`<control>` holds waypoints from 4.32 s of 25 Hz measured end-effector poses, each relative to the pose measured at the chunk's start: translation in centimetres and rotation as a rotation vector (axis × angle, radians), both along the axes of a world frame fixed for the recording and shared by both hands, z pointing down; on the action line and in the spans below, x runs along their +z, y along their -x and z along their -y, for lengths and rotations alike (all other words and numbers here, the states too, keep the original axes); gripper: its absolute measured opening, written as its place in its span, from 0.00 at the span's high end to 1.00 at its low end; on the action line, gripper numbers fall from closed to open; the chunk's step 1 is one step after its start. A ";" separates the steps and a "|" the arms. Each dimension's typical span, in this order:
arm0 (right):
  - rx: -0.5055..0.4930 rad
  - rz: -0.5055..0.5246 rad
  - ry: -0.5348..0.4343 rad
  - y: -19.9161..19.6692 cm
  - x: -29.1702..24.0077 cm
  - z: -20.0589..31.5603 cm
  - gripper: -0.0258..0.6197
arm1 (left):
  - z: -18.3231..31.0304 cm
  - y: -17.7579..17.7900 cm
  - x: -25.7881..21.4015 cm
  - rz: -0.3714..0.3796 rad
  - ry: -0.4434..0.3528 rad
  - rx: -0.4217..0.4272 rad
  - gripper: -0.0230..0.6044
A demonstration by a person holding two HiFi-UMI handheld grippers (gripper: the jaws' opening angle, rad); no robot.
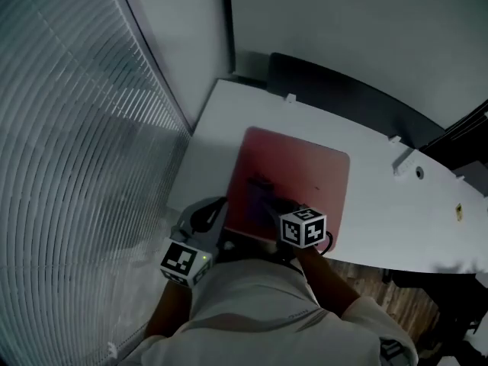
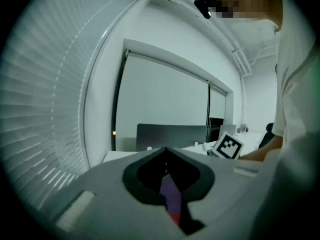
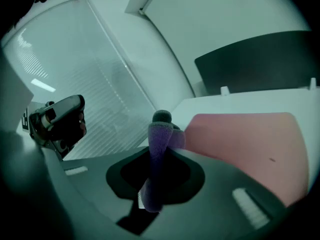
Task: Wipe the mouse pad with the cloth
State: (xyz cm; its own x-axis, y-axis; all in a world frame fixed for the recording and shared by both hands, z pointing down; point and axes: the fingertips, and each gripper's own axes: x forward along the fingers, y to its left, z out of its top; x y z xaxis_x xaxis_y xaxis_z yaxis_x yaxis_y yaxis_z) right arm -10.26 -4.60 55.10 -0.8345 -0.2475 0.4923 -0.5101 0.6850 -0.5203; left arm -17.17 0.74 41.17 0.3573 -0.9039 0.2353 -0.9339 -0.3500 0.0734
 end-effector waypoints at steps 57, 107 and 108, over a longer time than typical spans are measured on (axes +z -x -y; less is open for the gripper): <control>0.577 -0.313 0.290 -39.1 13.8 -1.1 0.87 | 7.5 -22.6 -0.5 -0.036 -0.044 0.365 0.96; 0.324 0.082 -0.594 -18.4 -17.9 5.7 0.88 | 3.9 -10.7 -7.7 0.057 -0.219 0.110 0.96; 0.322 0.084 -0.594 -18.4 -18.0 5.7 0.89 | 3.9 -10.7 -7.7 0.050 -0.218 0.109 0.96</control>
State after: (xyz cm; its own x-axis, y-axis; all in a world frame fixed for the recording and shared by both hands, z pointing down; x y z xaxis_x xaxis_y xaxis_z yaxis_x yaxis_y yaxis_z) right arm 8.15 -10.28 37.11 -0.7036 -0.6982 0.1324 -0.7105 0.6877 -0.1494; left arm -6.42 -3.18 33.43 0.4483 -0.8920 0.0586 -0.8903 -0.4514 -0.0603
